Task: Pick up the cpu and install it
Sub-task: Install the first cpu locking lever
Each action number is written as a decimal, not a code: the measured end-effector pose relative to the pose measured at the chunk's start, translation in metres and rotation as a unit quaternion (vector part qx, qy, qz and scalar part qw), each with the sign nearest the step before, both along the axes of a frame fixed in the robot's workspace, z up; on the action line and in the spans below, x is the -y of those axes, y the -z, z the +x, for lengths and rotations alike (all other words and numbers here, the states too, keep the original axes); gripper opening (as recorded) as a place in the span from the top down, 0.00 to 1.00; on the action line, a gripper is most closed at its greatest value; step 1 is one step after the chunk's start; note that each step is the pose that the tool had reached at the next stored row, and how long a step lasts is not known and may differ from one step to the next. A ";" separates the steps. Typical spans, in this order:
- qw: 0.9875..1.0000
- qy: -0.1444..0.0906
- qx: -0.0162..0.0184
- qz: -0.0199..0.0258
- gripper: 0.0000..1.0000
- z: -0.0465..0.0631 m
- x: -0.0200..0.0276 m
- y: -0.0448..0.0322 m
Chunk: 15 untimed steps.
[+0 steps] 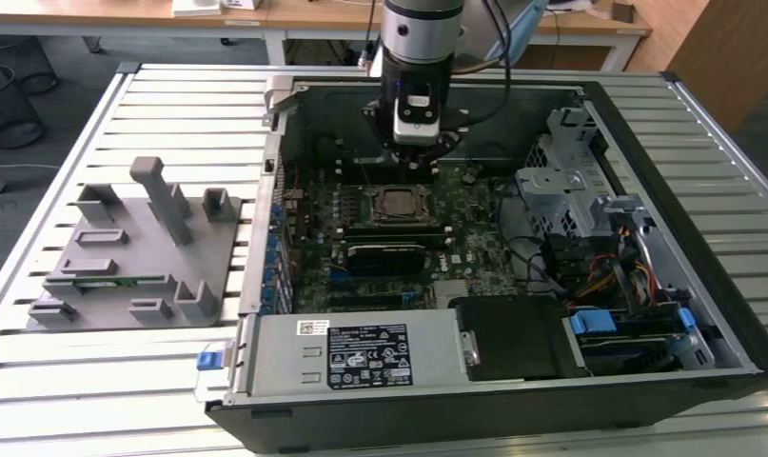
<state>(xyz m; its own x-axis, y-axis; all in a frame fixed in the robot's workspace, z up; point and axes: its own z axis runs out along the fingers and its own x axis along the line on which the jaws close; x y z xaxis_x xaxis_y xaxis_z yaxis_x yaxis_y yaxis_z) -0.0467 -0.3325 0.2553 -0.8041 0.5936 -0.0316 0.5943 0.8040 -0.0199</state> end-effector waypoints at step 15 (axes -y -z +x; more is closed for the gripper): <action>0.991 -0.132 0.000 0.000 0.89 0.000 0.0000 0.0006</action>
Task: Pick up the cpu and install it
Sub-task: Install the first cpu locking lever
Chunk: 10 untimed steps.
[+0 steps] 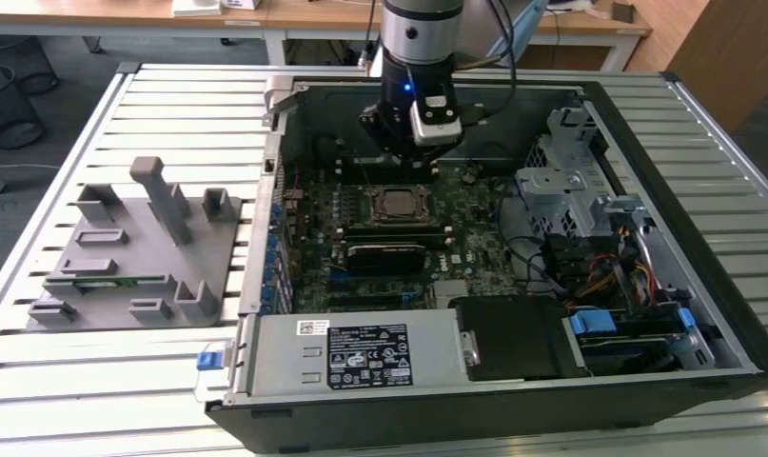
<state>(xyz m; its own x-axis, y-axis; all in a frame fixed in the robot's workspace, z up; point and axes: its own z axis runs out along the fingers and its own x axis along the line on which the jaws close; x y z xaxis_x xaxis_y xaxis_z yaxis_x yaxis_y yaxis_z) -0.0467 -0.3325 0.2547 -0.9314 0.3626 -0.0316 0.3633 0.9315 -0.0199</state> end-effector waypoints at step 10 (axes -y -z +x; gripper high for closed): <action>0.996 -0.089 0.000 0.000 0.89 0.000 0.0000 0.0004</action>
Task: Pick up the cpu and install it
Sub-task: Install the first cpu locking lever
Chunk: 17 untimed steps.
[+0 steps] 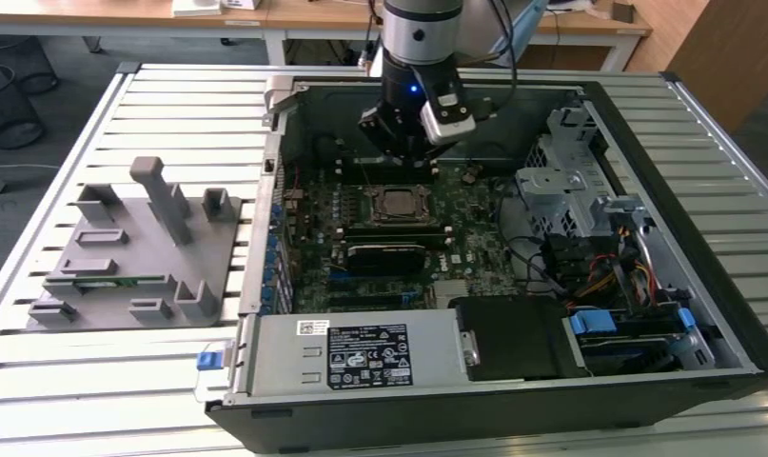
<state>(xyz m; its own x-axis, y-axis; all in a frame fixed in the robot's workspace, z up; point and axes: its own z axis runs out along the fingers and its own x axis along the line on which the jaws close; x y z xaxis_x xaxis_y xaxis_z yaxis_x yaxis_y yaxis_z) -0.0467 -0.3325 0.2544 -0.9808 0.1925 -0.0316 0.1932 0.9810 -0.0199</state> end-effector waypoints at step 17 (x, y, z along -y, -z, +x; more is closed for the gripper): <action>0.994 -0.107 -0.003 0.014 0.89 0.000 0.0000 0.0008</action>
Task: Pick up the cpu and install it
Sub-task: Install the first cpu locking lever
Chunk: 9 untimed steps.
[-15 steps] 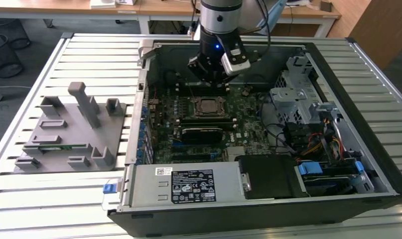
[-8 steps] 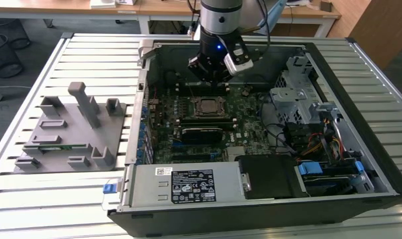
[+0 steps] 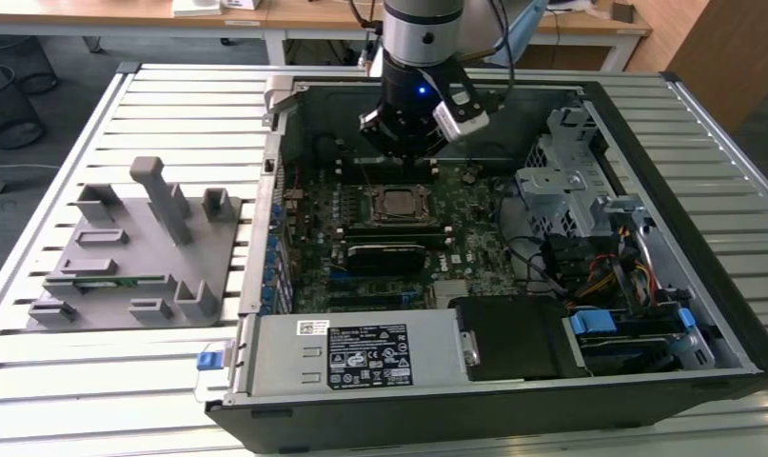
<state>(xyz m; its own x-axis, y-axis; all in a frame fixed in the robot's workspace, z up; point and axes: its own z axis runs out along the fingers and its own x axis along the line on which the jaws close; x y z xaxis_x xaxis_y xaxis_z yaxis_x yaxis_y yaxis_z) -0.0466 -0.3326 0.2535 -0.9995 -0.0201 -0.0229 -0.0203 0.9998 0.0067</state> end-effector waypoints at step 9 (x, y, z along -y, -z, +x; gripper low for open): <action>1.000 0.000 -0.004 0.000 0.89 -0.009 0.0000 0.0000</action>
<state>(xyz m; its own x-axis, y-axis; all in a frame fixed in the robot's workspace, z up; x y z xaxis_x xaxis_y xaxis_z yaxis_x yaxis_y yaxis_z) -0.0551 -0.3325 0.2535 -0.9997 -0.0207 -0.0141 -0.0208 0.9998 0.0069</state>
